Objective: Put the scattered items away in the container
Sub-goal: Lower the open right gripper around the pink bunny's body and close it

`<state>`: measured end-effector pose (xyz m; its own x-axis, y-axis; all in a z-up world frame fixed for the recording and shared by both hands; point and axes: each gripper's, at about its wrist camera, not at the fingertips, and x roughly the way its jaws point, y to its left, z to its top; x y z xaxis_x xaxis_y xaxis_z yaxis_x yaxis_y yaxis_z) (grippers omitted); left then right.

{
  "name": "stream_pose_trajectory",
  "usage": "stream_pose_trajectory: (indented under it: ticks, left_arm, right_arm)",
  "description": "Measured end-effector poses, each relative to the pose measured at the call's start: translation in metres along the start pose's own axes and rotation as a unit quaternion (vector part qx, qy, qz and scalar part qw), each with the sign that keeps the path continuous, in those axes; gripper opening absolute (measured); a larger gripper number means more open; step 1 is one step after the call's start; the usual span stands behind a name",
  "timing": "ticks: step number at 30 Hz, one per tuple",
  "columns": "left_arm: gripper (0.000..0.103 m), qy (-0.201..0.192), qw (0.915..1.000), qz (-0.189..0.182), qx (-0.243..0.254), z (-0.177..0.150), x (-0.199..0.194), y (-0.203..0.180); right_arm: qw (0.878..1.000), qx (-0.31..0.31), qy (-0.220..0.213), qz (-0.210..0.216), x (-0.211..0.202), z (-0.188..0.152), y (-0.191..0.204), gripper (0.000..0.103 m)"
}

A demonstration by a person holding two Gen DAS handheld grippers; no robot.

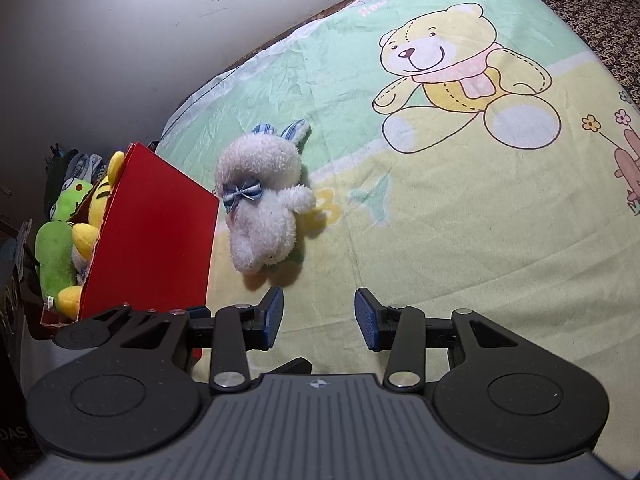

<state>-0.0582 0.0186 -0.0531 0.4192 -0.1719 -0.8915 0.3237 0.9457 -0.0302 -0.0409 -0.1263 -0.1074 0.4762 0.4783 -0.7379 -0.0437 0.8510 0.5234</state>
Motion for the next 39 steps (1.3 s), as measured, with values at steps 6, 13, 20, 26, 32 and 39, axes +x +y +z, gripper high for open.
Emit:
stream_pose_trajectory:
  ticks: [6,13,20,26,32,39]
  left_arm:
    - [0.099,-0.018,0.9998,-0.004,-0.01,0.012,0.002,0.01]
    - [0.099,-0.025,0.9995,0.013,-0.011,0.019,0.017,0.016]
    - [0.096,-0.017,0.9994,0.028,-0.013,0.026,0.032,0.024]
    - [0.095,-0.011,0.9995,0.027,-0.013,0.032,0.045,0.028]
    - [0.09,-0.005,0.9996,0.026,-0.007,0.033,0.051,0.026]
    - [0.088,-0.008,0.9999,0.012,-0.002,0.029,0.045,0.02]
  right_arm:
    - [1.0,-0.012,0.007,0.014,0.017,0.017,0.004,0.044]
    - [0.999,-0.035,0.026,0.028,0.04,0.038,0.014,0.044]
    - [0.997,-0.04,0.048,0.034,0.07,0.05,0.017,0.044]
    - [0.995,-0.049,0.065,0.057,0.085,0.055,0.018,0.039]
    - [0.993,-0.04,0.074,0.079,0.087,0.056,0.015,0.027]
    - [0.994,-0.044,0.068,0.072,0.077,0.051,0.016,0.025]
